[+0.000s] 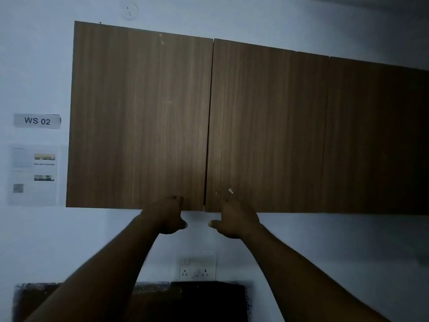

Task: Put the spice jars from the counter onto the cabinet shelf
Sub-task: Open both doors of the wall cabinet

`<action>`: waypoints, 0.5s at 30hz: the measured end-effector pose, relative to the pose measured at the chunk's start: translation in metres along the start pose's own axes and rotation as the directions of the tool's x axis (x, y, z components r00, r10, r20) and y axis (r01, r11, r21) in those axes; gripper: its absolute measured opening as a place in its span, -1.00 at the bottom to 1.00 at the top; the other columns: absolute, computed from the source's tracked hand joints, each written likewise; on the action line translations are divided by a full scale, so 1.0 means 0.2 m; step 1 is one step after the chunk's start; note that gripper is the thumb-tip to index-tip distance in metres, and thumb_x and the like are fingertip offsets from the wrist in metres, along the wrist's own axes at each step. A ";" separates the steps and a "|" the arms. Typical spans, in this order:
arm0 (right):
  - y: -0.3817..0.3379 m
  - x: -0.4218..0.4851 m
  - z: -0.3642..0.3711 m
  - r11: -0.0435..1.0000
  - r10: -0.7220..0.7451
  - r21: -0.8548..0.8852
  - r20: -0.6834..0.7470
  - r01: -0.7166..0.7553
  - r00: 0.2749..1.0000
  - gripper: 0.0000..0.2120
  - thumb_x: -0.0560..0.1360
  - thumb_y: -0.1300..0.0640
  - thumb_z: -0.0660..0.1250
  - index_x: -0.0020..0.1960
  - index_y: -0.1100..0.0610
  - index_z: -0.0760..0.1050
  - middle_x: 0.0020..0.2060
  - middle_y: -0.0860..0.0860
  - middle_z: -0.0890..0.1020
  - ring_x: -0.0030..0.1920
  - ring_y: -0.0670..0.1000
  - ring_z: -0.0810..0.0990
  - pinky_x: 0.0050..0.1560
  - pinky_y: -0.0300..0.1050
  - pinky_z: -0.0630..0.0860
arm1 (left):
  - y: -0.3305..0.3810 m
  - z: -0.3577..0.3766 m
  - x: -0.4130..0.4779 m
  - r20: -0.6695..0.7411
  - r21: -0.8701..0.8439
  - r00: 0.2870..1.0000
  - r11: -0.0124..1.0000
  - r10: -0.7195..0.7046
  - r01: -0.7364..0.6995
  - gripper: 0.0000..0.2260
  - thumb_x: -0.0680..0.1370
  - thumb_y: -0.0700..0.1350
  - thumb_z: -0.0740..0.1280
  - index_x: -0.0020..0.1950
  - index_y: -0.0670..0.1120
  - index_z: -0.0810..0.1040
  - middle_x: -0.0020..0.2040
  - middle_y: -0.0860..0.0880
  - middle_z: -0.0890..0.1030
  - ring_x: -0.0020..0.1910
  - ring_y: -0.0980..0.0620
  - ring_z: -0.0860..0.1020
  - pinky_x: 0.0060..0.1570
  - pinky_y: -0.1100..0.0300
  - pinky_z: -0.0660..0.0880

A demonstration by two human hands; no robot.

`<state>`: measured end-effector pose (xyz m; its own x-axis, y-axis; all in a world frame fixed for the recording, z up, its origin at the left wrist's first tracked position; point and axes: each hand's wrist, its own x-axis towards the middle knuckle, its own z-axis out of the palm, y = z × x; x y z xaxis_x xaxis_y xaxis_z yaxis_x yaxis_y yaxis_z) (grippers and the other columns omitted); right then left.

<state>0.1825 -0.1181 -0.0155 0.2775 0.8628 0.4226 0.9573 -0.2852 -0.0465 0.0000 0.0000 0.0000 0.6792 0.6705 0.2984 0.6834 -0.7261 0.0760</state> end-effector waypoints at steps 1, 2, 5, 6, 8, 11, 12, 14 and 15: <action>0.00 0.01 0.01 1.000 -0.007 0.011 -0.013 0.007 1.000 -0.01 0.55 -0.27 0.37 0.68 0.13 -0.11 0.66 0.15 -0.08 0.66 0.14 -0.11 0.61 0.10 0.11 | 0.00 0.01 0.01 -0.011 -0.006 1.000 1.000 0.008 -0.008 -0.20 0.55 0.16 0.39 0.64 -0.08 0.09 0.61 -0.09 0.21 0.55 -0.12 0.26 0.43 -0.01 0.32; 0.01 0.00 0.01 1.000 -0.007 0.029 -0.023 0.007 1.000 -0.01 0.55 -0.27 0.37 0.69 0.12 -0.11 0.66 0.15 -0.09 0.66 0.13 -0.11 0.61 0.09 0.12 | 0.00 0.01 0.01 -0.025 -0.024 1.000 1.000 0.004 -0.004 -0.21 0.55 0.17 0.39 0.64 -0.08 0.10 0.61 -0.09 0.22 0.54 -0.12 0.27 0.43 0.00 0.33; 0.04 0.02 0.07 0.993 0.039 0.111 -0.030 -0.035 0.999 -0.10 0.52 -0.27 0.40 0.66 0.12 0.10 0.65 0.16 0.09 0.62 0.16 0.14 0.50 0.04 0.33 | 0.02 0.03 0.04 -0.067 -0.161 0.998 0.987 -0.012 0.001 -0.28 0.54 0.13 0.42 0.59 -0.09 0.22 0.54 -0.10 0.35 0.47 -0.10 0.37 0.33 0.09 0.37; 0.05 0.03 0.10 0.986 0.071 0.153 -0.035 -0.065 0.997 -0.21 0.51 -0.27 0.42 0.57 0.13 0.29 0.56 0.16 0.31 0.50 0.17 0.36 0.35 0.01 0.47 | 0.04 0.05 0.05 -0.071 -0.250 0.997 0.968 -0.022 0.004 -0.34 0.54 0.09 0.44 0.54 -0.10 0.31 0.48 -0.10 0.43 0.41 -0.09 0.43 0.26 0.13 0.39; 0.07 0.05 0.15 0.938 0.150 0.325 -0.061 -0.123 0.987 -0.47 0.48 -0.27 0.44 0.26 0.09 0.53 0.19 0.05 0.61 0.13 0.07 0.60 -0.01 -0.08 0.56 | 0.05 0.07 0.08 -0.100 -0.492 0.994 0.871 -0.036 -0.018 -0.57 0.53 0.00 0.46 0.34 -0.11 0.51 0.26 -0.10 0.59 0.22 -0.08 0.55 0.14 0.14 0.46; 0.08 0.06 0.22 0.748 0.315 0.624 -0.034 -0.226 0.948 -0.68 0.47 -0.23 0.47 -0.09 0.01 0.52 -0.16 -0.09 0.61 -0.12 -0.06 0.59 -0.20 -0.16 0.47 | 0.09 0.12 0.11 -0.112 -0.756 0.988 0.655 -0.104 -0.017 -0.76 0.53 -0.06 0.47 0.14 -0.11 0.59 0.06 -0.06 0.63 0.04 -0.04 0.59 -0.06 0.17 0.51; 0.08 0.07 0.24 0.674 0.354 0.695 -0.004 -0.252 0.935 -0.68 0.48 -0.22 0.47 -0.13 0.02 0.53 -0.18 -0.08 0.62 -0.11 -0.05 0.61 -0.17 -0.15 0.49 | 0.11 0.14 0.11 -0.105 -0.798 0.987 0.602 -0.118 -0.013 -0.78 0.53 -0.07 0.47 0.12 -0.10 0.59 0.04 -0.04 0.63 0.03 -0.01 0.58 -0.11 0.20 0.48; 0.09 0.08 0.30 0.502 0.408 0.810 0.087 -0.303 0.909 -0.67 0.48 -0.19 0.48 -0.07 0.08 0.59 -0.13 0.01 0.66 -0.06 0.05 0.64 -0.07 -0.12 0.52 | 0.13 0.18 0.13 -0.103 -0.851 0.985 0.526 -0.138 -0.015 -0.84 0.54 -0.09 0.46 0.07 -0.10 0.61 -0.01 -0.04 0.64 0.01 0.00 0.58 -0.15 0.20 0.45; 0.10 0.08 0.32 0.403 0.422 0.857 0.138 -0.322 0.896 -0.65 0.49 -0.16 0.49 -0.07 0.13 0.61 -0.14 0.05 0.66 -0.08 0.09 0.63 -0.08 -0.08 0.50 | 0.15 0.20 0.14 -0.101 -0.867 0.984 0.498 -0.145 -0.016 -0.89 0.54 -0.11 0.45 0.04 -0.10 0.62 -0.03 -0.04 0.64 0.00 -0.01 0.59 -0.15 0.19 0.46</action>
<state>0.2104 -0.0830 -0.0672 0.6637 0.7104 0.2344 0.3658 -0.0349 -0.9300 0.0499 0.0034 -0.0282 0.5424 0.7498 0.3789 0.0971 -0.5040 0.8582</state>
